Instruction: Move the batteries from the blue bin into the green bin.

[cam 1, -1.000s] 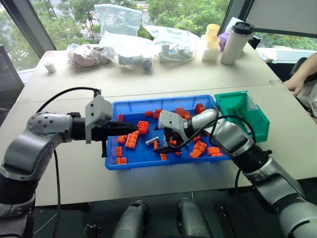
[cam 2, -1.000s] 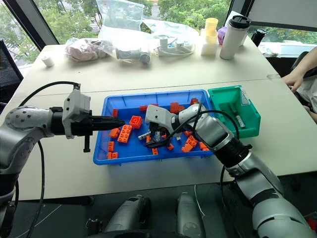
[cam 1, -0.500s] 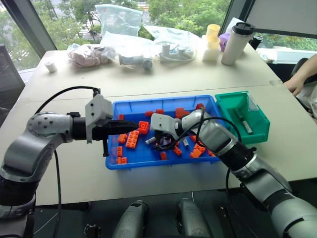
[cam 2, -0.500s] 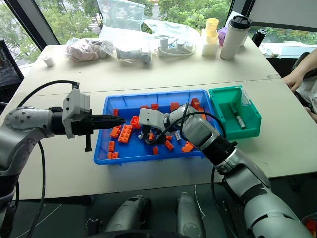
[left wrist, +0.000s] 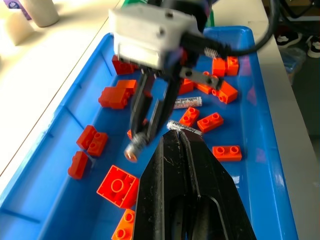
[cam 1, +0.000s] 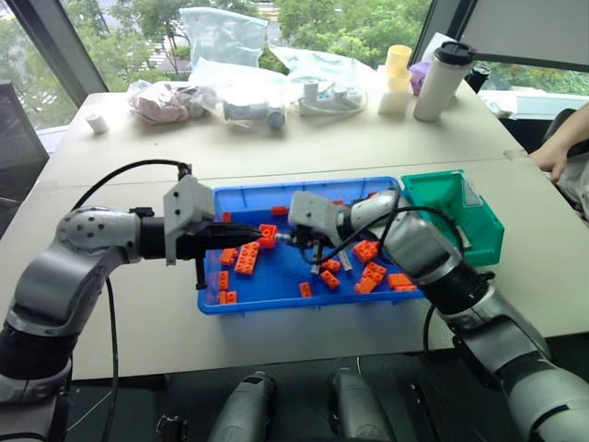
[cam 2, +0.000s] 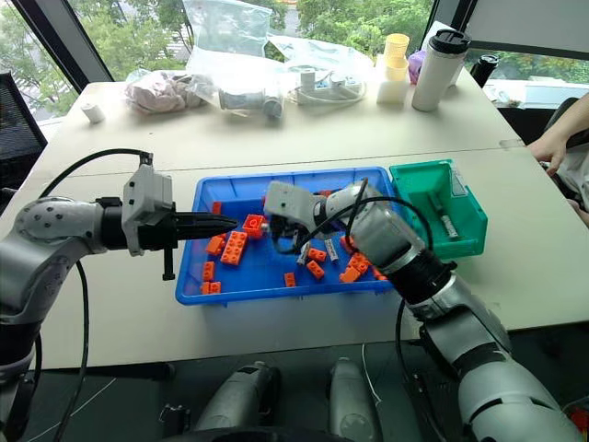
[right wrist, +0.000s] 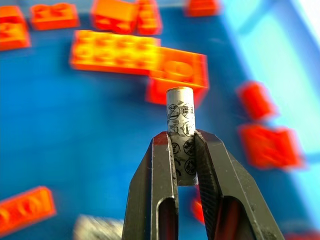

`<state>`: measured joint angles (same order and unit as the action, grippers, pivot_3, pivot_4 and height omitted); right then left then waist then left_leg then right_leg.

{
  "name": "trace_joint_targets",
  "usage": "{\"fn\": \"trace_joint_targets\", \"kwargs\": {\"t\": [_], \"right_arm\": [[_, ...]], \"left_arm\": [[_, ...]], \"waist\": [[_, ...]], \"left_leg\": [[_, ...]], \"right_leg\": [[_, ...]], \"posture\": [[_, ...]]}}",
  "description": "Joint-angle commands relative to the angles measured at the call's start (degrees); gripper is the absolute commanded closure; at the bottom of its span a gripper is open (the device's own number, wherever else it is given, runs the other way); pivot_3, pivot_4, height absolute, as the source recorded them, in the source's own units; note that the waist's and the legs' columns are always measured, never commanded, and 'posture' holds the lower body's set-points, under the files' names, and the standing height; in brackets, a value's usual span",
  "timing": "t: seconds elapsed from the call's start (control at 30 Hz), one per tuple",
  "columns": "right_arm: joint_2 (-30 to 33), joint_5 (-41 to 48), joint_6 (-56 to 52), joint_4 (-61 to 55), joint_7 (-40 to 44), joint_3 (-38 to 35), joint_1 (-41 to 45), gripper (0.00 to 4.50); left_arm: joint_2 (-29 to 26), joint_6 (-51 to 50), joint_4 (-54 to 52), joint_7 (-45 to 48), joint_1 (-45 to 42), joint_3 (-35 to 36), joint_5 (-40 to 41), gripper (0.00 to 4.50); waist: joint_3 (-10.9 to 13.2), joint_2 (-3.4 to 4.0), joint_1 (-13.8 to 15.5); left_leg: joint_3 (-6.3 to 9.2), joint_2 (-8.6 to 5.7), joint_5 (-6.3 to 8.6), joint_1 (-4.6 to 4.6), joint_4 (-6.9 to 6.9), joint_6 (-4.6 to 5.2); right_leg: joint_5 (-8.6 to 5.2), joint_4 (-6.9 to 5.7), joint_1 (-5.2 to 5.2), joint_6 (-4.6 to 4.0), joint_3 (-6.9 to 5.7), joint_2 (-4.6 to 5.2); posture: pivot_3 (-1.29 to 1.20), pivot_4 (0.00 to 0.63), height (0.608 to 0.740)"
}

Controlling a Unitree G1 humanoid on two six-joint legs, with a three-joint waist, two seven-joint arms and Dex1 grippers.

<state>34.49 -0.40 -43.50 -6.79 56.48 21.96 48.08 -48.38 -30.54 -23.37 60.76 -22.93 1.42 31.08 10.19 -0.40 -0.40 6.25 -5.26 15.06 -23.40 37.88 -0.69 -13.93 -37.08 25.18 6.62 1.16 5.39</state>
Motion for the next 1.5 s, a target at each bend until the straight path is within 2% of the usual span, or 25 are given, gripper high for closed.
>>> {"fn": "trace_joint_targets", "kwargs": {"t": [0.03,0.13,0.2,0.27,0.47,0.63,0.67,0.7,0.73,0.83,0.97,1.2,1.5], "right_arm": [[9.3,1.7,-3.0,-4.8,-0.5,-12.5,-2.1,4.48],[14.6,1.8,-3.3,-4.6,-1.4,-17.0,-4.5,4.48],[20.7,1.4,-2.9,-2.1,-1.4,-22.1,-10.3,4.48],[23.9,1.6,-2.1,-1.3,-1.5,-24.3,-14.2,4.48],[24.8,3.5,-2.2,-1.4,-2.7,-26.7,-21.6,4.48],[24.8,5.2,-3.3,-2.4,-3.9,-27.1,-20.2,2.09],[24.7,5.9,-3.5,-3.5,-3.5,-26.8,-19.1,1.57],[24.4,6.9,-3.6,-4.8,-3.0,-26.5,-17.9,0.86],[23.7,8.4,-4.2,-6.3,-2.3,-25.9,-16.4,0.53],[21.8,11.3,-5.2,-9.6,-0.7,-23.3,-13.1,0.53],[14.6,15.7,-7.3,-14.2,0.5,-16.5,-9.2,0.53],[8.3,15.0,-6.9,-13.6,0.8,-4.7,-9.2,0.53],[3.8,12.8,-8.4,-10.1,-1.7,2.3,-8.2,0.53]], "left_arm": [[-0.2,0.4,-0.8,-0.1,-0.4,1.1,0.5,4.5],[-0.1,0.7,-0.6,0.1,-0.4,1.0,0.4,4.5],[0.5,1.2,0.1,0.4,-1.0,0.0,0.0,4.5],[0.9,1.5,0.6,0.6,-1.5,-0.5,-0.3,4.5],[1.8,2.4,2.4,1.4,-3.0,-1.6,-1.1,4.5],[1.6,2.7,2.6,1.8,-3.1,-1.7,-1.2,4.5],[1.6,2.6,2.5,1.9,-3.0,-1.6,-1.1,4.5],[1.5,2.5,2.4,1.9,-2.9,-1.4,-1.1,4.5],[1.5,2.5,2.4,1.9,-2.9,-1.4,-1.2,4.5],[1.4,2.6,2.5,2.0,-3.0,-1.4,-1.3,4.5],[1.5,2.6,2.7,2.0,-3.5,-1.5,-1.4,4.5],[1.3,2.4,1.9,1.8,-3.1,-1.1,-1.3,4.5],[0.8,1.9,0.4,0.8,-1.7,-0.1,-0.9,4.5]], "waist": [[0.0,0.0,0.0],[0.0,0.0,-0.1],[0.0,0.0,-0.2],[0.0,0.01,-0.2],[0.0,0.06,-0.5],[0.0,0.06,-0.3],[0.0,0.07,-0.2],[0.0,0.07,-0.2],[0.0,0.07,-0.2],[0.0,0.07,-0.4],[0.0,0.05,-0.3],[0.0,0.04,0.1],[0.0,0.04,-0.3]], "left_leg": [[0.0,0.0,0.01,0.0,0.0,0.01],[-0.02,0.01,0.03,0.01,-0.02,0.04],[-0.05,0.05,0.03,0.02,-0.04,0.05],[-0.06,0.05,0.03,0.02,-0.07,0.05],[-0.18,0.11,0.03,0.07,-0.07,0.06],[-0.18,0.09,0.03,0.06,-0.05,0.06],[-0.18,0.08,0.03,0.06,-0.05,0.06],[-0.18,0.08,0.03,0.05,-0.04,0.06],[-0.18,0.07,0.03,0.05,-0.04,0.06],[-0.16,0.1,0.03,0.05,-0.04,0.06],[-0.11,0.12,0.03,0.05,-0.05,0.06],[-0.05,0.02,0.03,0.0,0.03,0.05],[-0.03,0.04,0.02,0.01,0.01,0.04]], "right_leg": [[0.0,0.02,0.0,0.0,0.0,0.0],[0.0,0.03,-0.02,0.0,0.0,0.01],[0.0,0.05,-0.01,0.0,0.02,0.02],[0.0,0.04,-0.02,0.0,0.02,0.02],[0.0,0.0,-0.01,0.0,0.14,0.04],[0.0,0.01,-0.02,0.0,0.13,0.02],[0.0,0.01,-0.02,0.0,0.13,0.02],[0.0,0.01,-0.02,0.0,0.13,0.03],[0.0,0.01,-0.02,0.0,0.13,0.03],[0.0,0.02,-0.02,0.0,0.12,0.03],[0.0,0.04,-0.04,0.0,0.09,0.03],[0.0,0.04,-0.06,0.0,0.02,0.06],[0.0,0.03,-0.02,0.0,0.01,0.04]], "posture": [[0.0,0.15,0.74],[0.0,0.15,0.74],[0.0,0.15,0.74],[0.0,0.15,0.74],[0.0,0.15,0.74],[0.0,0.15,0.74],[0.0,0.15,0.74],[0.0,0.15,0.74],[0.0,0.15,0.74],[0.0,0.15,0.74],[0.0,0.15,0.74],[0.0,0.15,0.74],[0.0,0.15,0.74]]}}
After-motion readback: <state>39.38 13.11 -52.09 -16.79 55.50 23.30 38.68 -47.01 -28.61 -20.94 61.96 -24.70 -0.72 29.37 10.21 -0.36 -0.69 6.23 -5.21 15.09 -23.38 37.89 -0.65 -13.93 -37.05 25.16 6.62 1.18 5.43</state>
